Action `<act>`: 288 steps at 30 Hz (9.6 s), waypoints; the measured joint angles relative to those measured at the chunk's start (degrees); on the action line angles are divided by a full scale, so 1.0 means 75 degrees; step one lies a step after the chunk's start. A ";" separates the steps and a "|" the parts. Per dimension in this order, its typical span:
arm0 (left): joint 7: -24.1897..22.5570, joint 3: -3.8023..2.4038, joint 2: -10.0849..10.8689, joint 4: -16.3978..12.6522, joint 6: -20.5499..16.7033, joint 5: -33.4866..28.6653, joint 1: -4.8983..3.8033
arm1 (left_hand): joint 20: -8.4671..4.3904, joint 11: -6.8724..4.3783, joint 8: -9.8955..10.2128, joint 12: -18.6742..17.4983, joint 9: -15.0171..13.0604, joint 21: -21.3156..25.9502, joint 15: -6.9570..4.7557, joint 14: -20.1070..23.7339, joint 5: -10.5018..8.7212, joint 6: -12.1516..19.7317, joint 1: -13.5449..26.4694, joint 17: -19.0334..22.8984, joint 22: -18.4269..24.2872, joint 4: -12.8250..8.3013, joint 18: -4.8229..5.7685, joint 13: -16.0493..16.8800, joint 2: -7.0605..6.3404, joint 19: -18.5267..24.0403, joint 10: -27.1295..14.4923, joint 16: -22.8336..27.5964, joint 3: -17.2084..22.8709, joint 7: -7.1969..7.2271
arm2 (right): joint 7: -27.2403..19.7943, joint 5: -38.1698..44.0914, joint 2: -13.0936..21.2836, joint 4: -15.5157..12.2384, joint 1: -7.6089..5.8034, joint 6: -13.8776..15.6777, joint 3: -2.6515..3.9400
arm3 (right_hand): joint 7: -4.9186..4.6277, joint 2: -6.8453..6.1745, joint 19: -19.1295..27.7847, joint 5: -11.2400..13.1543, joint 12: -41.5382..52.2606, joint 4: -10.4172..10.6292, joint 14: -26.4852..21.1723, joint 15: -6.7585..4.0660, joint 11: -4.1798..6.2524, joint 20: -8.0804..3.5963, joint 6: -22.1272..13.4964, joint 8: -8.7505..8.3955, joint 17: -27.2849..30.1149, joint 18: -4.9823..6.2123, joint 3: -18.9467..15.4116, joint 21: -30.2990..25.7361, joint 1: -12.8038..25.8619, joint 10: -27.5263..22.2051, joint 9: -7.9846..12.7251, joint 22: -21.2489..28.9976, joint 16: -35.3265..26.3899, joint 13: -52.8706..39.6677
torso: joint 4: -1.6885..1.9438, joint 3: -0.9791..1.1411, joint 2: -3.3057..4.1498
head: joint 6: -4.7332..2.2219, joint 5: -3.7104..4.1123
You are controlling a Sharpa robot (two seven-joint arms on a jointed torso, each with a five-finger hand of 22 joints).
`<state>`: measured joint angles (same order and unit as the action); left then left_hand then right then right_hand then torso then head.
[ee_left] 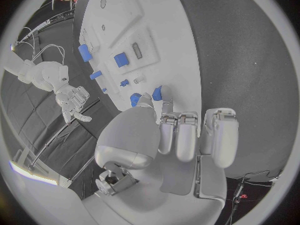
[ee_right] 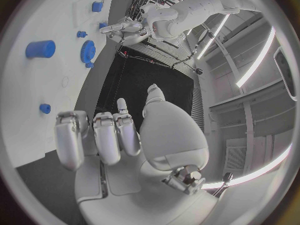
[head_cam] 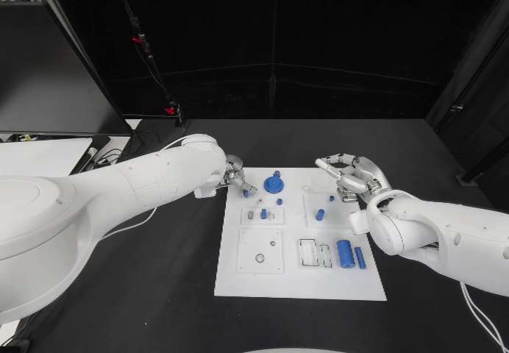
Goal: Assemble the parts on the task board
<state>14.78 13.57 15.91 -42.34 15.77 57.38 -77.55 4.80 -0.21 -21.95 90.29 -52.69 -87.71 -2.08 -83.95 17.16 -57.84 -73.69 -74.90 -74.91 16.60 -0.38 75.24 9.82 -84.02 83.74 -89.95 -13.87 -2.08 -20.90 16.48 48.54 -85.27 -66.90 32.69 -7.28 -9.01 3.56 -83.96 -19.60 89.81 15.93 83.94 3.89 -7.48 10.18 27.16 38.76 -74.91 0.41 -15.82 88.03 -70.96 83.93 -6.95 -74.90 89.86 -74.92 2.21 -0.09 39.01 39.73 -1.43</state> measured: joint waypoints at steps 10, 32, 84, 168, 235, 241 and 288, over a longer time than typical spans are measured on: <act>-0.0011 0.0000 -0.0001 0.0002 -0.0004 0.0001 0.0005 | 0.0000 0.0000 0.0041 0.0003 -0.0056 0.0000 -0.0038 -0.0007 0.0147 0.0000 -0.0283 0.0000 0.0000 0.0003 -0.0001 -0.0001 -0.0199 0.0000 0.0000 0.0000 0.0379 0.0000 | 0.0002 0.0000 0.0011 -0.0002 0.0000 0.0000 0.0000 | 0.0000 0.0000 0.0000 0.0000 0.0000 0.0000 0.0000 0.0000 0.0000 0.0000 0.0000 0.0000 0.0000 0.0000 0.0000 0.0000 0.0000 0.0000 -0.0001 0.0000 0.0000 0.0000 | 0.0000 -0.0002 0.0000 | 0.0005 -0.0001; -0.0079 -0.0001 0.0050 -0.0035 -0.0064 0.0001 0.0007 | 0.0000 0.0001 0.0309 0.0008 -0.0222 -0.0030 -0.0037 -0.0007 0.0490 0.0014 -0.1050 0.0000 0.0000 0.0136 0.0000 -0.0044 -0.0788 0.0000 0.0001 0.0000 0.2595 -0.0130 | 0.0017 0.0000 0.0016 0.0003 0.0000 0.0000 0.0000 | -0.0026 0.0000 0.0000 0.0000 0.0000 0.0000 0.0000 0.0000 0.0000 0.0000 0.0026 0.0000 0.0001 0.0000 0.0000 0.0000 0.0000 0.0000 0.0011 0.0000 0.0000 0.0000 | -0.0004 -0.0004 -0.0001 | -0.0016 0.0005; 0.1312 0.0002 0.2186 -0.4011 -0.0718 -0.0819 -0.0457 | 0.0000 0.0018 0.0289 -0.0020 -0.0471 -0.0029 -0.0038 -0.0009 0.0496 -0.0067 -0.1114 0.0000 0.0000 0.0501 0.0000 -0.0026 -0.0852 0.0000 -0.0013 0.0000 0.3121 -0.0211 | 0.0031 -0.0001 0.0090 -0.0004 0.0000 0.0015 -0.0001 | -0.0025 0.0000 0.0000 0.0000 0.0000 0.0000 0.0000 0.0000 0.0000 0.0000 0.0025 0.0000 -0.0005 0.0000 0.0000 -0.0033 0.0000 0.0000 0.0016 0.0000 0.0000 0.0000 | 0.0020 0.0009 -0.0017 | 0.0001 -0.0058; 0.1385 -0.0029 0.1531 -0.3468 -0.0471 -0.0004 -0.0119 | 0.0000 0.0030 0.0340 -0.0022 -0.0494 0.0068 -0.0036 -0.0008 0.0398 0.0000 -0.1040 0.0000 0.0000 0.0519 0.0000 -0.0044 -0.0866 0.0000 -0.0001 0.0000 0.3274 -0.0165 | 0.0024 -0.0001 0.0107 -0.0004 0.0001 0.0039 -0.0001 | -0.0025 0.0000 0.0000 0.0000 0.0000 0.0000 0.0000 0.0000 0.0000 0.0000 0.0025 0.0000 0.0000 0.0000 0.0000 -0.0031 0.0000 0.0000 0.0029 0.0000 0.0000 0.0000 | 0.0021 0.0010 -0.0018 | 0.0167 0.0005; 0.1431 -0.0053 0.1417 -0.3340 -0.0111 -0.0176 -0.0135 | 0.0000 0.0055 0.0339 -0.0049 -0.0489 0.0102 -0.0036 -0.0008 0.0317 0.0090 -0.0910 0.0000 0.0000 0.0531 0.0001 -0.0034 -0.0874 0.0000 -0.0001 0.0000 0.3644 -0.0205 | 0.0027 -0.0002 0.0119 -0.0008 0.0001 0.0046 -0.0001 | -0.0025 0.0000 0.0000 0.0000 0.0000 0.0000 0.0000 0.0000 0.0000 0.0000 0.0025 0.0000 -0.0003 0.0000 0.0000 -0.0031 0.0000 0.0000 0.0036 0.0000 0.0000 0.0000 | 0.0020 0.0014 -0.0019 | 0.0258 0.0073; 0.1437 -0.0056 0.1408 -0.3335 -0.0091 -0.0184 -0.0137 | 0.0000 0.0089 0.0382 -0.0050 -0.0482 0.0150 0.0020 -0.0006 0.0250 0.0249 -0.0696 0.0000 0.0000 0.0530 0.0000 -0.0038 -0.0928 0.0000 0.0029 0.0000 0.3987 -0.0358 | 0.0027 -0.0002 0.0117 -0.0007 0.0001 0.0047 -0.0001 | -0.0026 0.0000 0.0000 0.0000 0.0000 0.0000 0.0000 0.0000 0.0000 0.0000 0.0026 0.0000 -0.0003 0.0000 0.0000 -0.0030 0.0000 0.0000 0.0035 0.0000 0.0000 0.0000 | 0.0020 0.0014 -0.0018 | 0.0260 0.0073; 0.1515 -0.0066 0.1382 -0.3264 -0.0019 -0.0222 -0.0141 | 0.0083 0.0178 0.0181 -0.0049 -0.0198 0.0250 0.0123 -0.0003 -0.0754 0.0560 0.0740 0.0000 0.0000 0.0031 -0.0080 -0.0038 -0.1153 0.0026 0.0038 0.0000 0.3757 -0.0502 | 0.0026 -0.0002 0.0122 -0.0008 0.0001 0.0051 -0.0001 | 0.0002 0.0000 0.0000 0.0000 0.0000 0.0000 0.0028 0.0028 0.0000 0.0000 0.0053 0.0000 0.0000 0.0000 0.0000 -0.0030 0.0000 0.0000 0.0055 0.0000 0.0000 0.0000 | 0.0023 0.0014 -0.0016 | 0.0283 0.0059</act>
<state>26.14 13.07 26.28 -66.82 15.63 55.72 -78.61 5.42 1.13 -20.59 89.92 -54.18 -85.83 -1.15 -83.98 11.50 -53.64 -68.14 -74.90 -74.91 16.83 -0.98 74.95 1.17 -83.82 84.02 -89.95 14.31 -5.85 -20.70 16.47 49.46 -85.33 -66.89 33.07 -7.29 -9.00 3.56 -83.96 -19.60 89.81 15.93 84.15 4.10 -7.48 10.18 27.56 38.76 -74.91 0.41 -15.82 87.80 -70.96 83.93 -6.54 -74.90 89.86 -74.91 2.38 0.02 38.89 41.85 -0.98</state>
